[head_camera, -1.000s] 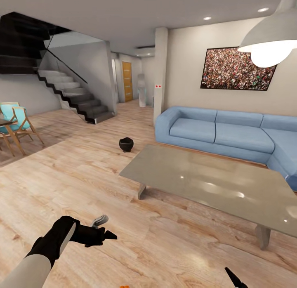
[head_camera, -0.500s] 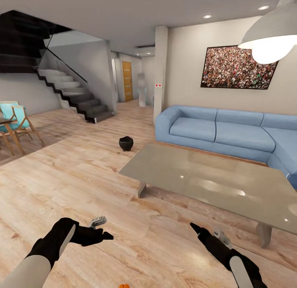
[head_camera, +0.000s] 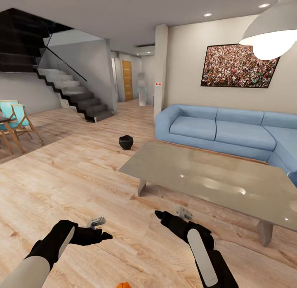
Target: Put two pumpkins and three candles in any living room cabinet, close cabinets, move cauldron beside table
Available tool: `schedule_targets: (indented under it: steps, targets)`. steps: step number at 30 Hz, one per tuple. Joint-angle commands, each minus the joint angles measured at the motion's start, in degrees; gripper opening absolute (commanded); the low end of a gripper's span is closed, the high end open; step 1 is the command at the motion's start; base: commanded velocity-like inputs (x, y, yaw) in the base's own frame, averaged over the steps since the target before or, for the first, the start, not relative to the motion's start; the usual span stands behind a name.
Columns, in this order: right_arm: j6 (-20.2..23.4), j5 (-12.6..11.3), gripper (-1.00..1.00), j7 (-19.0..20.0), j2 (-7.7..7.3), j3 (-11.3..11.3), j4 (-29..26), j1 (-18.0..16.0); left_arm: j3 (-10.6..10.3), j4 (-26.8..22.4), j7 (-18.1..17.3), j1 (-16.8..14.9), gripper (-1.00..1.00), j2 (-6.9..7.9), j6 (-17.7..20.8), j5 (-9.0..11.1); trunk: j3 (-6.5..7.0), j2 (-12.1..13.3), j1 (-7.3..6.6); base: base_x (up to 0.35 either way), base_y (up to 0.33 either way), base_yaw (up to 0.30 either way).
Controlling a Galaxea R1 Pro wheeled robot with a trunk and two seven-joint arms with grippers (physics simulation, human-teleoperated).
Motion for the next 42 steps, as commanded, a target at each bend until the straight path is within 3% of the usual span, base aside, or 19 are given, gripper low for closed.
schedule_targets:
  steps: [1, 6, 12, 15, 24, 28, 38, 40, 42]
  targets:
    - [0.18, -0.53, 1.00, -0.88, 0.00, 1.00, -0.53, -0.12, 0.23, 1.63, -0.26, -0.03, 1.00, 0.01, -1.61, -0.08, -0.24, -0.45, 0.22, 0.000, 0.000, 0.000]
    - [-0.04, -0.52, 1.00, -1.17, 0.00, 2.13, -0.99, -0.18, 0.31, 7.81, 1.87, 0.01, 1.00, 0.09, -8.99, -0.03, -1.14, -2.45, 1.32, 0.000, 0.000, 0.000]
    - [-0.21, -0.50, 1.00, -1.23, 0.00, 2.65, -1.17, -0.14, 0.33, 10.51, 5.59, 0.04, 1.00, 0.61, -12.00, 0.33, -2.22, -4.86, 2.64, 0.000, 0.000, 0.000]
    - [-0.36, -0.37, 1.00, -2.11, 0.00, 4.54, -1.30, -0.19, 0.35, 12.01, 6.14, 0.05, 1.00, 0.56, -14.00, 0.45, -2.76, -6.06, 3.30, 0.000, 0.000, 0.000]
    - [-0.73, -0.50, 1.00, -3.49, 0.00, 4.93, -0.81, -0.20, 0.50, 12.49, 9.49, 0.05, 1.00, 0.27, -15.44, 0.50, -4.37, -9.67, 5.27, 0.000, 0.000, 0.000]
    - [-3.22, -0.67, 1.00, -3.48, 0.00, 4.93, -0.53, -0.20, 0.58, 12.50, 9.66, 0.05, 1.00, 0.26, -15.48, 0.50, -5.09, -11.28, 6.15, 0.000, 0.000, 0.000]
    - [-4.40, -0.98, 1.00, -3.42, 0.00, 4.77, 1.02, -0.20, 0.64, 12.45, 9.31, 0.05, 1.00, 0.37, -15.30, 0.54, -6.89, -15.29, 8.35, 0.000, 0.000, 0.000]
    - [-7.91, -1.25, 1.00, -3.25, 0.00, 4.56, 2.27, -0.20, 0.60, 12.34, 8.97, 0.05, 1.00, 0.44, -15.16, 0.57, -7.24, -16.09, 8.79, 0.000, 0.000, 0.000]
    - [-8.31, -1.23, 1.00, -3.23, 0.00, 4.52, 2.38, -0.20, 0.59, 12.33, 8.90, 0.05, 1.00, 0.46, -15.14, 0.58, -7.60, -16.89, 9.23, 0.000, 0.000, 0.000]
